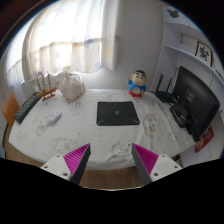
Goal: Arrange mouse
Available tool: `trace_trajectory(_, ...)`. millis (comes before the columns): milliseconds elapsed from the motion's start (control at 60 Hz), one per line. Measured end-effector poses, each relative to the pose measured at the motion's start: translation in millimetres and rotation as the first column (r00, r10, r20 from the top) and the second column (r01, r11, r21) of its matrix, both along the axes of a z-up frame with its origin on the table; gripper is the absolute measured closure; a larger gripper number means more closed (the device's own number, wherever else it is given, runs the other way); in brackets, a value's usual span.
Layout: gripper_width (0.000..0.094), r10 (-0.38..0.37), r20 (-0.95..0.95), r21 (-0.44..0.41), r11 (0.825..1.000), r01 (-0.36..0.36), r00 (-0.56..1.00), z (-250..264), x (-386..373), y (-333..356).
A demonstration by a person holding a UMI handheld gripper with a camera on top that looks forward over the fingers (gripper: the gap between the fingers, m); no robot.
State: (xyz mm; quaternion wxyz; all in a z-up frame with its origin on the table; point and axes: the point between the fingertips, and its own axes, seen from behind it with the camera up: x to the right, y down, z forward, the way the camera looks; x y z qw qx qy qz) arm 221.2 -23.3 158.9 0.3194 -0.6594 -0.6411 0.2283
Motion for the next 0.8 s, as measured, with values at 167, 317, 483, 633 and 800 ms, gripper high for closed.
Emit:
trace_trajectory(167,0.0084,0.059,0.014,-0.004,0.998,-0.059,0.998,-17,-14,-40)
trace_trajectory(317,0.0083,0.135,0.019,-0.023,0.991,-0.134,0.991,-30,-25,-100)
trace_trajectory(483,0.0081,0.228,0.022,-0.049,0.973,-0.226,0.974,-41,-30,-177)
trace_trajectory(633,0.0081,0.281,0.013,-0.085,0.956,-0.279,0.96,-51,-35,-242)
trace_trajectory(800,0.008,0.291,-0.017,-0.136,0.947,-0.291,0.956,-66,-47,-301)
